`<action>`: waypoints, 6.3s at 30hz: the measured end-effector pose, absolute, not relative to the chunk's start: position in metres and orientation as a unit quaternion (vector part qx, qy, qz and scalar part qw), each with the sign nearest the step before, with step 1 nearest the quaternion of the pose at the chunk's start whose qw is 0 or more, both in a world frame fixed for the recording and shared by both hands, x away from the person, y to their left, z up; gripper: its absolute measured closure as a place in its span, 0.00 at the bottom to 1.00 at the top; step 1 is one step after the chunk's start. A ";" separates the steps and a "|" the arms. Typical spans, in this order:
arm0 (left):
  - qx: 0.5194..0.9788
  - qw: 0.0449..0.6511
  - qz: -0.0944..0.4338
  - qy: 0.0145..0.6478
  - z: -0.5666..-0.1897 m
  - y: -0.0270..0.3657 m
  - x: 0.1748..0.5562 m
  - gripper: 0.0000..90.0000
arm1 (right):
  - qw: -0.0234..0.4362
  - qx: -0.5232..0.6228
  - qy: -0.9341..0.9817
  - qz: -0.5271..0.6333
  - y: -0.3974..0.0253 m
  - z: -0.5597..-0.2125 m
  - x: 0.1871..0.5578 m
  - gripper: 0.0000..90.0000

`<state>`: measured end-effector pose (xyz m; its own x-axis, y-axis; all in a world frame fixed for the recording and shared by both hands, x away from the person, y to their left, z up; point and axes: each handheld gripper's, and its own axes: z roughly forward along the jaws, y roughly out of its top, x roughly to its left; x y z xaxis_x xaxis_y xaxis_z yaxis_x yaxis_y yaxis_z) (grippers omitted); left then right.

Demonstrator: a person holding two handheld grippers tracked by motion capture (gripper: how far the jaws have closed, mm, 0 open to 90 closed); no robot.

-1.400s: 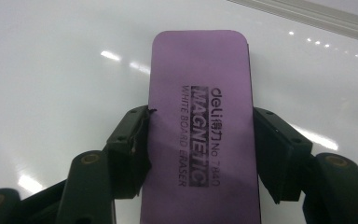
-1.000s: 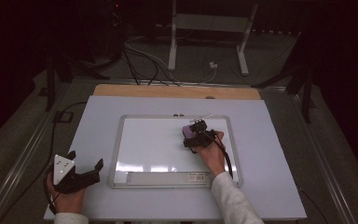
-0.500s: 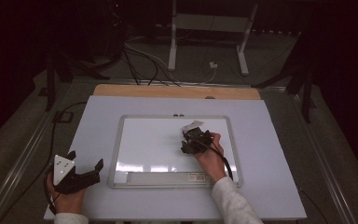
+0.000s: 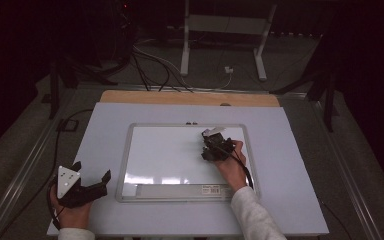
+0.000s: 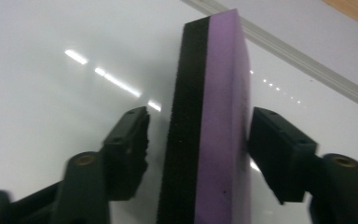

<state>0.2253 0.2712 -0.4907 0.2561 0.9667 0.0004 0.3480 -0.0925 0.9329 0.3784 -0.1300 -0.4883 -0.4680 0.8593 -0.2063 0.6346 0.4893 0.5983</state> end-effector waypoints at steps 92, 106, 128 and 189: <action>0.654 0.443 0.347 0.506 -0.490 0.269 0.225 0.01 | 0.252 0.541 0.744 0.301 -0.223 -0.473 0.279 0.71; 0.655 0.442 0.347 0.505 -0.490 0.267 0.225 0.01 | 0.237 0.563 0.738 0.288 -0.234 -0.484 0.264 0.71; 0.656 0.443 0.346 0.504 -0.490 0.267 0.224 0.01 | 0.218 0.579 0.734 0.281 -0.238 -0.490 0.240 0.62; 0.642 0.480 0.345 0.489 -0.486 0.270 0.222 0.01 | 0.321 0.477 0.654 0.491 -0.323 -0.478 0.239 0.00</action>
<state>0.2216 0.2697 -0.4857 0.2838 0.9585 -0.0271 0.2973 -0.0611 0.9528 0.2393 -0.3227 -0.4778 -0.3392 0.9395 0.0484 0.3084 0.0624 0.9492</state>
